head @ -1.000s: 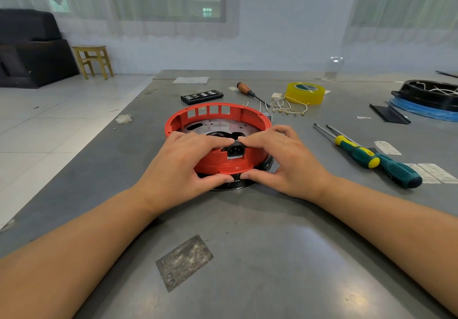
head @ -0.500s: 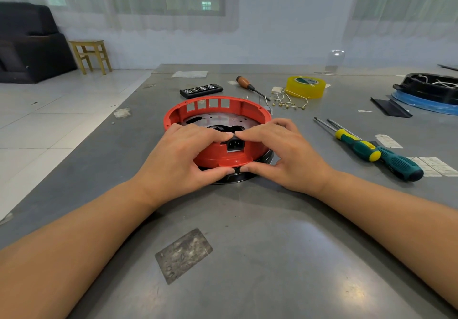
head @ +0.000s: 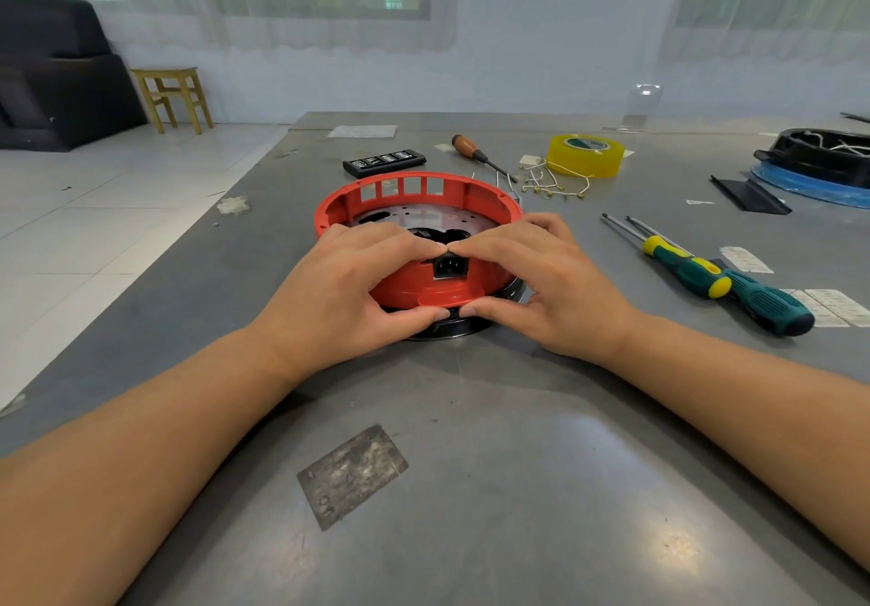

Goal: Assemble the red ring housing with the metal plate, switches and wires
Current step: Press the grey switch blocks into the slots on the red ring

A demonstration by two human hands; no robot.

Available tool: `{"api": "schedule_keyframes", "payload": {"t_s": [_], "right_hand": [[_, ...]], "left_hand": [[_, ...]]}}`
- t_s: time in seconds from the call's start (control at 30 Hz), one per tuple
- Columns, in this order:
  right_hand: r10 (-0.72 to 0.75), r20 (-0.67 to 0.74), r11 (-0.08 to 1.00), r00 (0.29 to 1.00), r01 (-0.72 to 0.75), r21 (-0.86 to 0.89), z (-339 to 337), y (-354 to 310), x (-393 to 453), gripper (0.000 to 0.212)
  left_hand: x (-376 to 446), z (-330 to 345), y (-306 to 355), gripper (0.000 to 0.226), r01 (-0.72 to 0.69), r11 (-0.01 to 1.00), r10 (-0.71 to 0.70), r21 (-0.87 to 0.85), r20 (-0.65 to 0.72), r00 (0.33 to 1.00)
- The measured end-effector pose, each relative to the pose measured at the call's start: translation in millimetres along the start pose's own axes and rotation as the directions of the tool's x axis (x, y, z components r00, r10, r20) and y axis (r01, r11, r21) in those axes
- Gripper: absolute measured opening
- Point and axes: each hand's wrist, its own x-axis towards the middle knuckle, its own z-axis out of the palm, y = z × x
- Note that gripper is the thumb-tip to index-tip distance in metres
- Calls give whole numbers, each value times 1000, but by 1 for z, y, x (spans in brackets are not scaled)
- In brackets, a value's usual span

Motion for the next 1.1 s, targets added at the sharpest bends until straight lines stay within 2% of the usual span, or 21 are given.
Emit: {"api": "schedule_keyframes", "payload": {"t_s": [0.5,1.1], "right_hand": [[-39,14,998,999,40,-54,0,0,0,47],[6,24,998,1000,-4,-66,0,-2,0,50]], "left_hand": [[1,1,-2,45,-97,995,97,25,-9,995],[-3,4,-1,48,-39,998,37,53,28,999]]}}
